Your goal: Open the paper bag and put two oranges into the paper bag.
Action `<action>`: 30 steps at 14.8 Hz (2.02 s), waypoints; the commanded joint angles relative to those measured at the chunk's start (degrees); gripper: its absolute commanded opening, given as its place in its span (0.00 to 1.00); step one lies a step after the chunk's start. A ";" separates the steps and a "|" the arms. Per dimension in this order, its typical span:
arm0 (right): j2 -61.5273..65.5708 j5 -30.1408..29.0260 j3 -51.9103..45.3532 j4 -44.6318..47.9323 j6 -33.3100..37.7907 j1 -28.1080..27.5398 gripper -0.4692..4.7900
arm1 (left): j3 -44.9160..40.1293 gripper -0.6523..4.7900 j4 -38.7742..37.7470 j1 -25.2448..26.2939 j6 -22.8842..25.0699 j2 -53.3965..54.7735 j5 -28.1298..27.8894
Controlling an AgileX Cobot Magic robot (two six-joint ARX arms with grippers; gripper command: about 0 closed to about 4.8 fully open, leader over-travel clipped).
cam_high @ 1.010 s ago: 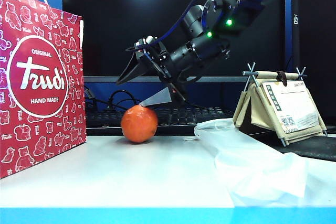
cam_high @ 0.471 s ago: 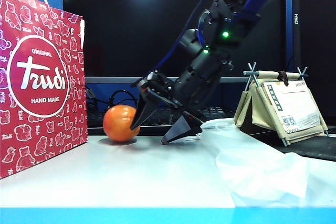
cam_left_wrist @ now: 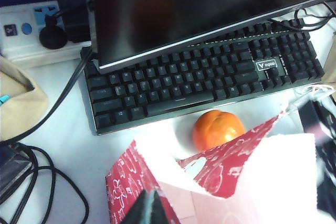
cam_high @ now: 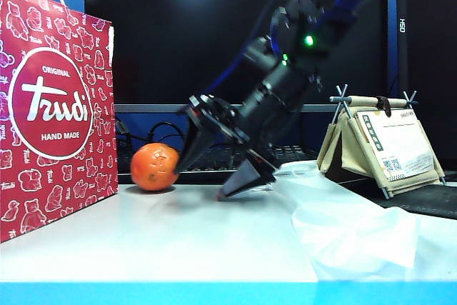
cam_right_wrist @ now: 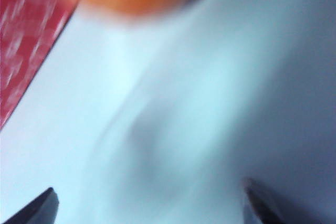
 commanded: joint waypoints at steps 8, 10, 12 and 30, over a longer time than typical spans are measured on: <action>-10.88 39.80 0.09 1.79 -32.28 11.17 1.00 | 0.13 0.11 -0.61 0.07 1.31 0.13 -0.70; -9.51 36.68 0.13 9.94 -28.17 11.13 1.00 | 0.13 0.11 -0.68 0.07 1.40 0.13 -0.57; -9.11 30.99 0.22 13.05 -26.08 10.45 1.00 | 0.13 0.11 -0.76 0.11 1.44 0.13 -0.61; 3.91 21.90 9.42 21.14 -12.79 8.52 1.00 | 0.13 0.11 -6.60 0.04 1.55 0.13 -1.05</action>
